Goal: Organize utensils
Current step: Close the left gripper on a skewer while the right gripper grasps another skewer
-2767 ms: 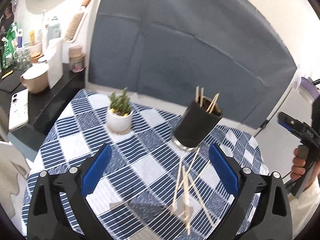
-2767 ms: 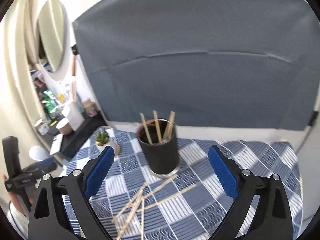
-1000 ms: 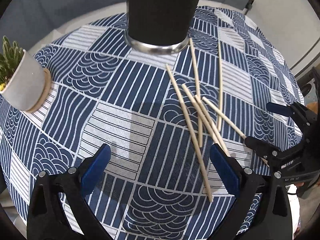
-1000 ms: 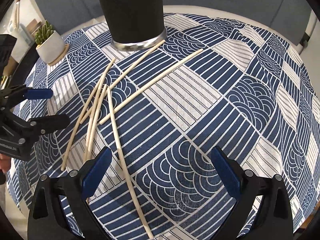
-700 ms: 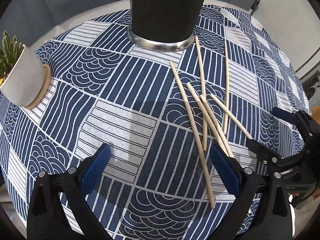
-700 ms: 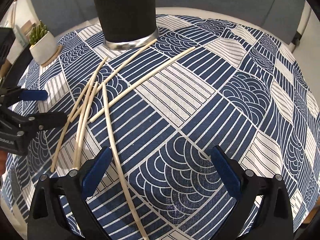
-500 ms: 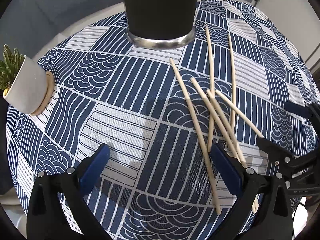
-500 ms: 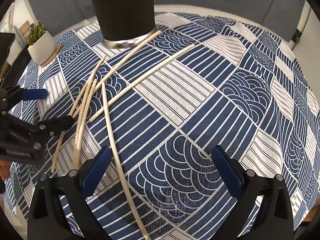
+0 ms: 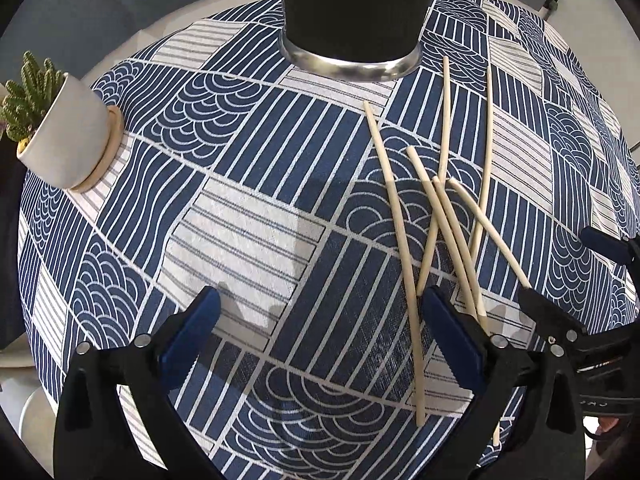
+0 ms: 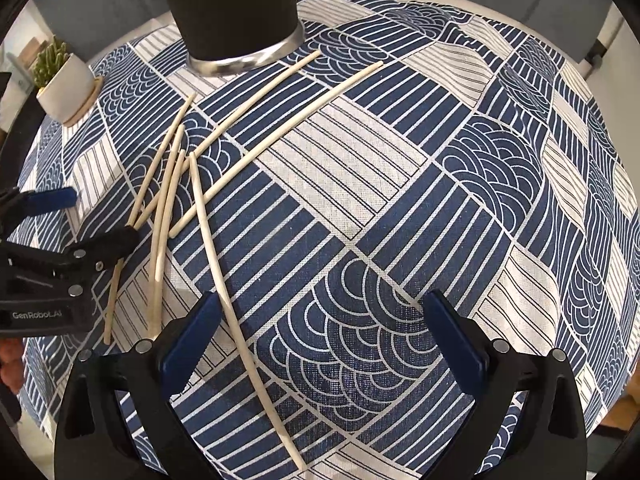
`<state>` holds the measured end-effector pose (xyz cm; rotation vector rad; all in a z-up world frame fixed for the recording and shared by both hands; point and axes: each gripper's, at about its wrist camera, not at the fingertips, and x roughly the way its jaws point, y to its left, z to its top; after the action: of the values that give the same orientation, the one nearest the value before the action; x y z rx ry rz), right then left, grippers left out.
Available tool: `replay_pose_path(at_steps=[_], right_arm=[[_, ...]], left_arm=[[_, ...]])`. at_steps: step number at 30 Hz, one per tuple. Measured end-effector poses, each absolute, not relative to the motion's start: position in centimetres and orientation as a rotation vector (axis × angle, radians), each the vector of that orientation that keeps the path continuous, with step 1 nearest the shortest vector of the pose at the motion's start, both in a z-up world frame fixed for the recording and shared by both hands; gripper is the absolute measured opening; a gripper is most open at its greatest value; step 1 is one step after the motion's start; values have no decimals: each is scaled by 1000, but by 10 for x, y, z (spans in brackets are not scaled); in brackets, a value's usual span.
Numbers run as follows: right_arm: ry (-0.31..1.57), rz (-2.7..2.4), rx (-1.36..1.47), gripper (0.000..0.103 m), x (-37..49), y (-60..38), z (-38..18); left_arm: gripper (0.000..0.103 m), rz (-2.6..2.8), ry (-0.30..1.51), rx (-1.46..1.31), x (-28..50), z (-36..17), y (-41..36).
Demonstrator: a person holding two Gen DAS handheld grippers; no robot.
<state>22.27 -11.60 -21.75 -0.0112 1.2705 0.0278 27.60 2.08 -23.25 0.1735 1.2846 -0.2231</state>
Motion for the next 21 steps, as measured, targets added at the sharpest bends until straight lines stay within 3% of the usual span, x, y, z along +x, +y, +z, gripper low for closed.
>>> replay_pose_path(at_steps=[2,4,6,8,9,11,14,21], right_arm=[[1276,4,11,90,224,-117,-215],[1259,27,-6,69,227,-111,-208],[1254,74,-42,45,229,-105,-204],[1246,106,-60,32,228,-101,-202],[1243,107,-55,17,227,-102,-202],[1244,102,-19,5,228,-112,-201],[1248,123,57,5,225,-123,-202],[1230,133,263,5,226,-158,-194]], left_arm=[[83,-234,1276,181,272,-228,23],[68,-248,1271,190,269,-223,26],[46,-260,1270,195,267,-218,31],[33,-275,1272,203,265,-215,36],[25,-279,1274,201,264,-213,42],[13,-287,1284,186,262,-212,51],[5,-282,1290,122,261,-214,71],[5,-414,1291,-134,261,-215,114]])
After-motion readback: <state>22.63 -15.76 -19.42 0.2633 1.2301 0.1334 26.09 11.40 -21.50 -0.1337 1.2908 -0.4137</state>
